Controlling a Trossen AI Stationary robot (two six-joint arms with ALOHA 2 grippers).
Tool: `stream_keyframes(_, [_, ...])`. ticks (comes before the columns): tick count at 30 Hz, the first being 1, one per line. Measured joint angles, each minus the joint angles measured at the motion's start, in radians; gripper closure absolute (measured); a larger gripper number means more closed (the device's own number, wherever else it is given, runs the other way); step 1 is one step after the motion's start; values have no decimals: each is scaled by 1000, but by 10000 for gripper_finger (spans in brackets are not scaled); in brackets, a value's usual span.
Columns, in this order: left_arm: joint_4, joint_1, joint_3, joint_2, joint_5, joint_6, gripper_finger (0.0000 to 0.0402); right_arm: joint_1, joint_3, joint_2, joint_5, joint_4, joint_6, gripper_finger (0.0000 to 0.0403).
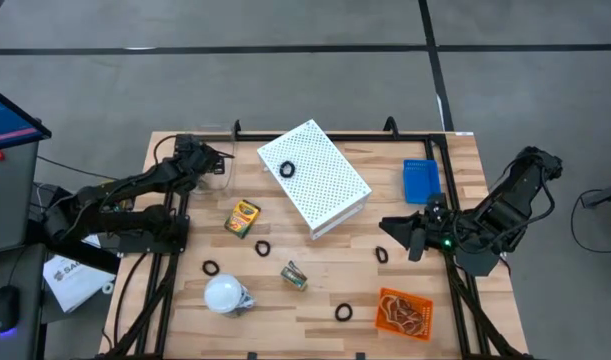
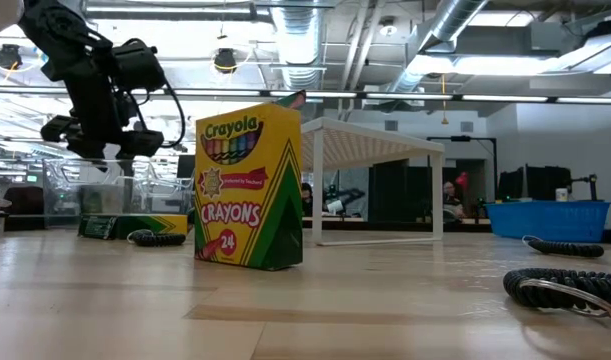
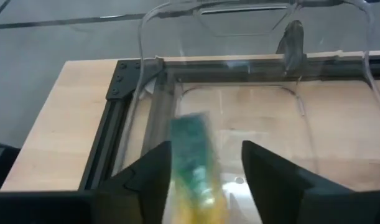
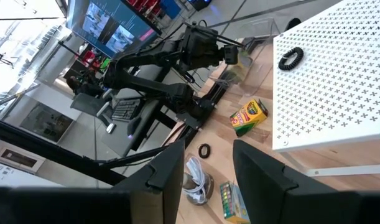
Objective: Pick & Place Office Desk Supplies
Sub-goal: Put the crayon box from the shelf into the transparent bin, then put the crayon box into the transparent bin
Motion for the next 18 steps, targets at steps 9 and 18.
stream_keyframes(9, [96, -25, 0, -137, 174, 159, 145, -8, 0, 0, 0, 0, 1, 269])
stream_keyframes(18, [244, -118, 1, -327, 765, 269, 173, -17, 0, 0, 0, -1, -19, 269])
